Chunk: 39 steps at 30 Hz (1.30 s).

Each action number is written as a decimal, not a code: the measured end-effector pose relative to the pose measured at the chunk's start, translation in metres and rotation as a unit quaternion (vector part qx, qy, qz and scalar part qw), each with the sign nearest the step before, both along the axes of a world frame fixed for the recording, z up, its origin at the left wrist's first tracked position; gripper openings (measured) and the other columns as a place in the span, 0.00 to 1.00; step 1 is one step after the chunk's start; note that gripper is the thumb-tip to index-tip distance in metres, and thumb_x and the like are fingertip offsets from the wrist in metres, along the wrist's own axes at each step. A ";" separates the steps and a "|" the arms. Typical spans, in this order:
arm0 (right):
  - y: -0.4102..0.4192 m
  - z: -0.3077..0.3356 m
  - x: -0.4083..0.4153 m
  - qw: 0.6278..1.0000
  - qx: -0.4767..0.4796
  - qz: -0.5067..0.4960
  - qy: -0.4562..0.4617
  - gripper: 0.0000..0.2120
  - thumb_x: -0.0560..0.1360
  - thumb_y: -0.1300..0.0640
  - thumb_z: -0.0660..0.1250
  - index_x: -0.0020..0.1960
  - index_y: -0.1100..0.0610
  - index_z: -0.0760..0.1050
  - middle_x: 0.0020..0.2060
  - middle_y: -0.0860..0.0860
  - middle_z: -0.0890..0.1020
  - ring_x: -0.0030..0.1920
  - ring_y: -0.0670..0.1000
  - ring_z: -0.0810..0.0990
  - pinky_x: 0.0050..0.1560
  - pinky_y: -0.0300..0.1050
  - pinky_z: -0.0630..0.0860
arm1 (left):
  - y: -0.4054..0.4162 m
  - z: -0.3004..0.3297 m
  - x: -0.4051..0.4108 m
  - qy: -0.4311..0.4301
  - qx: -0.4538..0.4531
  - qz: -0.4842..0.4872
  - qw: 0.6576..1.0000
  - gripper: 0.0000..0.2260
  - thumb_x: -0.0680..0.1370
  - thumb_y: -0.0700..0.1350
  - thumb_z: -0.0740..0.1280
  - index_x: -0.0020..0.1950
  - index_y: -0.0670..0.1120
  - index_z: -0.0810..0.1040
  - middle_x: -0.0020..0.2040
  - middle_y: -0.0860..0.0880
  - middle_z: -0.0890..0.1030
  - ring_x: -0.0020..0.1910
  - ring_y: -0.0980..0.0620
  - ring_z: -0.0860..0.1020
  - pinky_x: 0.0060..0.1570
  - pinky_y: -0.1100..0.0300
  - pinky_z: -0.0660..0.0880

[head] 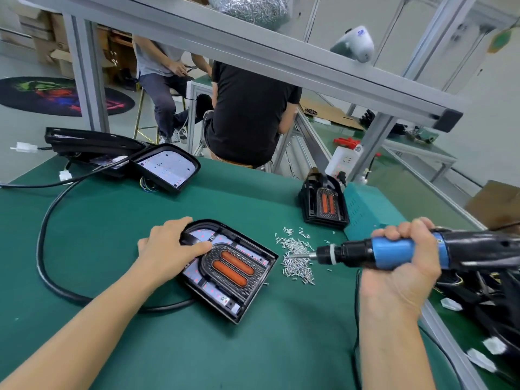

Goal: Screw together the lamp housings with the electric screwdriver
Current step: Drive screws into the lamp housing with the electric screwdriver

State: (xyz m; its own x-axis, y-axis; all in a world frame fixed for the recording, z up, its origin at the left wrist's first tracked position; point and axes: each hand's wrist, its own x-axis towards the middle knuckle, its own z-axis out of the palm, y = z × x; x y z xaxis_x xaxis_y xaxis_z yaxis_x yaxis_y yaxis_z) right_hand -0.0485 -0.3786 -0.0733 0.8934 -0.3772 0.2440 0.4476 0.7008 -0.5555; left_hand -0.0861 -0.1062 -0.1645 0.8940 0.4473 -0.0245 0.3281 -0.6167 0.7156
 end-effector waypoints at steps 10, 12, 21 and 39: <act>-0.022 -0.017 -0.025 0.996 -0.023 -0.079 0.038 0.13 0.77 0.69 0.59 0.42 0.52 0.71 0.27 0.44 0.72 0.28 0.44 0.71 0.36 0.36 0.72 | -0.103 0.045 0.038 -0.150 0.243 -0.255 0.924 0.10 0.75 0.53 0.64 0.54 0.55 0.78 0.52 0.57 0.80 0.58 0.55 0.73 0.64 0.57 0.53; -0.025 -0.019 -0.027 0.996 -0.017 -0.074 0.043 0.13 0.76 0.69 0.60 0.42 0.51 0.71 0.27 0.44 0.72 0.28 0.44 0.71 0.36 0.36 0.72 | -0.116 0.043 0.046 -0.064 0.278 -0.332 0.899 0.08 0.75 0.50 0.65 0.53 0.55 0.78 0.51 0.56 0.81 0.56 0.54 0.75 0.64 0.56 0.56; -0.033 -0.021 -0.027 0.997 -0.023 -0.069 0.034 0.10 0.67 0.66 0.65 0.42 0.52 0.73 0.27 0.45 0.72 0.27 0.44 0.72 0.35 0.36 0.73 | -0.123 0.040 0.039 0.037 0.379 -0.332 0.863 0.11 0.67 0.35 0.62 0.39 0.49 0.79 0.40 0.52 0.82 0.40 0.49 0.75 0.47 0.56 0.57; -0.034 -0.023 -0.027 0.996 -0.049 -0.062 0.040 0.10 0.65 0.65 0.66 0.43 0.52 0.73 0.28 0.45 0.72 0.28 0.45 0.73 0.35 0.38 0.74 | -0.139 0.031 0.033 0.009 0.510 -0.337 0.792 0.15 0.69 0.30 0.60 0.32 0.46 0.59 0.35 0.48 0.71 0.39 0.46 0.70 0.48 0.55 0.56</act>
State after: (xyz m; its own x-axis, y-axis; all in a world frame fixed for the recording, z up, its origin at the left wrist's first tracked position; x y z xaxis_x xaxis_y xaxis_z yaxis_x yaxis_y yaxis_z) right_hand -0.0757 -0.4122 -0.0961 0.8596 -0.4637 0.2146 0.4787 0.5843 -0.6553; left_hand -0.0528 -0.2452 -0.1332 0.9414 -0.3361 0.0269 -0.3172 -0.9099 -0.2671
